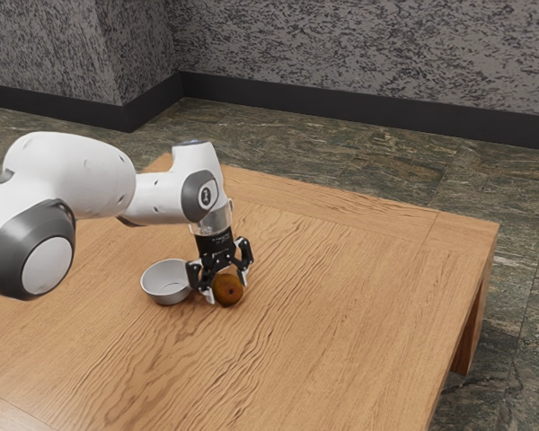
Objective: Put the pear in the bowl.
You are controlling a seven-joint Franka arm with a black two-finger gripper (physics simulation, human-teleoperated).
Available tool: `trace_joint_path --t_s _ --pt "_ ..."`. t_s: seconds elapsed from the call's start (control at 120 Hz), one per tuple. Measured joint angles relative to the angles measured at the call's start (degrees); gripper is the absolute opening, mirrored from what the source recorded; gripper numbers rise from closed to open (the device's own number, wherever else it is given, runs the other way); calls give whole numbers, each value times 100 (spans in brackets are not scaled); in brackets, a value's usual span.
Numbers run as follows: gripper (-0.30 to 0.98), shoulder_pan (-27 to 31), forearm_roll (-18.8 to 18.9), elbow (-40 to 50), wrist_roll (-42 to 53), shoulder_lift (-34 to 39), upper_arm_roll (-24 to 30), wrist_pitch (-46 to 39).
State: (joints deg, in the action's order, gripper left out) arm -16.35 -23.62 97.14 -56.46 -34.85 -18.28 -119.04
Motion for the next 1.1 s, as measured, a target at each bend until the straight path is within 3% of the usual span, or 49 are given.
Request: trace_joint_path --t_s 0.233,0.708,0.892,1.1 --pt "43 0 -2 0 -75 -8 0 -34" --pt "33 -26 159 -38 -177 720 -28 281" --pt "33 -16 461 37 -202 1070 -465 689" --pt "32 -13 678 724 -199 1489 -817 951"
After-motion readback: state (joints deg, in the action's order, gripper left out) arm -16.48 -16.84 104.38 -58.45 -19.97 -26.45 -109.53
